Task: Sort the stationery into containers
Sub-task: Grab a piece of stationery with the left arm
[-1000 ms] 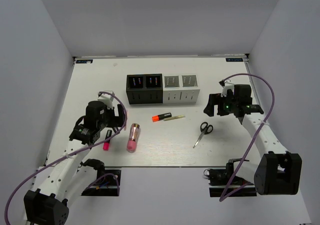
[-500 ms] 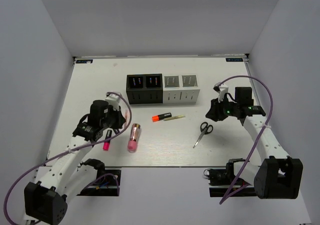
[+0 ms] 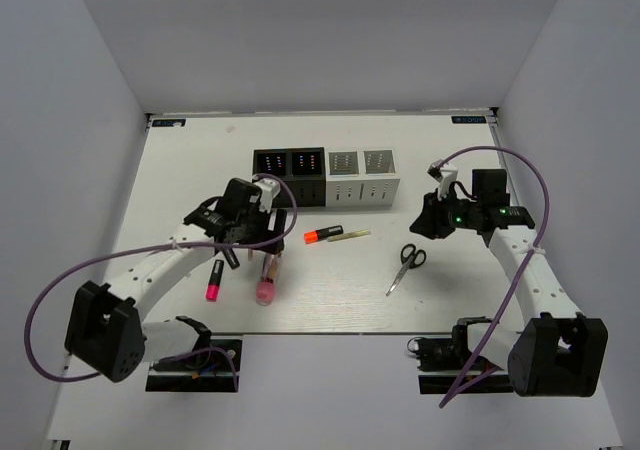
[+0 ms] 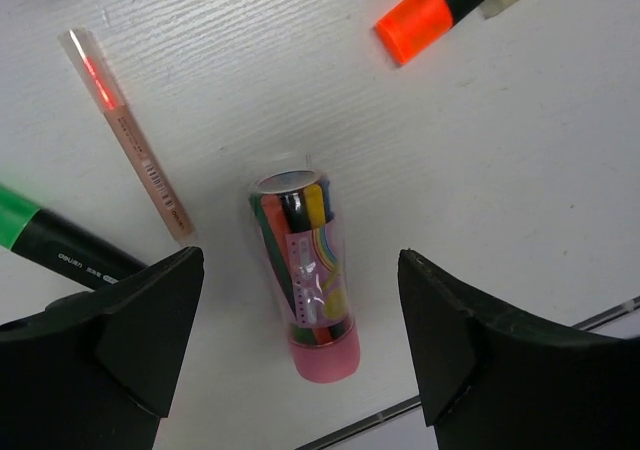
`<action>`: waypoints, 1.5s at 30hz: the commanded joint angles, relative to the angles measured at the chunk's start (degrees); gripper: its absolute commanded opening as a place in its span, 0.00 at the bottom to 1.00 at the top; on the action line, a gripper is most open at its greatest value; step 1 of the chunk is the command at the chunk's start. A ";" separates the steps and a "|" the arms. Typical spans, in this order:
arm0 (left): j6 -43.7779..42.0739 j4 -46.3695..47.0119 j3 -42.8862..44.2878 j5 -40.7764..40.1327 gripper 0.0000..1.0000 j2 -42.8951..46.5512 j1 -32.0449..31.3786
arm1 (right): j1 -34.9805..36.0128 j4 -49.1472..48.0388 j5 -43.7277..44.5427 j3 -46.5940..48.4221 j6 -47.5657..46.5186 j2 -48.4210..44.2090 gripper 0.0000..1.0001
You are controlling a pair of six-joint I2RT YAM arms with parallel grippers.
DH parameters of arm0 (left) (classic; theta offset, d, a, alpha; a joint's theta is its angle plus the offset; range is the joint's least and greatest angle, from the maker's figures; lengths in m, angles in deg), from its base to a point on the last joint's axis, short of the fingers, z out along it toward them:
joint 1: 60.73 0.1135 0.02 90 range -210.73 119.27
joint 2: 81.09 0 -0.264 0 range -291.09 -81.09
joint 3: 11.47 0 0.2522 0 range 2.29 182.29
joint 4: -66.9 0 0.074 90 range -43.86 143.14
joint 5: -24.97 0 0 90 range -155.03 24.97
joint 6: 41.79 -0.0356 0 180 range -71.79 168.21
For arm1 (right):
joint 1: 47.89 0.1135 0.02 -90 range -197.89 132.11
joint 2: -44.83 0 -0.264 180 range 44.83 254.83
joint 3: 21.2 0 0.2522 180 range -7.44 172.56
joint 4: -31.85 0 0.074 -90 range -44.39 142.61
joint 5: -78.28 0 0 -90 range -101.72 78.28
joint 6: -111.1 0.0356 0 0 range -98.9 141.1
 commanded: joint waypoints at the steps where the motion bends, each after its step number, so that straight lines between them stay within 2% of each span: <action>1: 2.37 -4.87 4.82 -4.00 0.88 -3.82 -0.67 | -0.06 0.77 -0.96 1.19 0.86 0.13 0.29; 4: 2.90 -10.13 10.27 -4.62 0.85 -9.35 -1.89 | -0.06 0.86 -0.08 1.19 1.04 0.39 0.35; 9: 3.34 -17.02 17.04 -8.73 0.85 -17.97 -5.14 | -0.15 1.21 1.15 0.75 0.25 0.48 0.41; 15: 5.53 -18.69 17.67 -9.72 0.85 -22.90 -5.76 | -0.24 1.56 1.68 0.93 -0.36 0.39 0.42; 27: 6.59 -12.82 12.49 -9.19 0.85 -25.27 -5.85 | -0.33 1.83 2.21 0.84 -1.07 0.31 0.44; 35: 6.68 -4.64 8.18 -9.28 0.80 -25.27 -5.85 | -0.50 2.09 2.12 0.75 -1.24 -0.05 0.44; 45: 7.12 -2.26 7.03 -11.83 0.73 -27.03 -6.38 | -0.68 2.35 2.12 0.75 -1.59 -0.49 0.44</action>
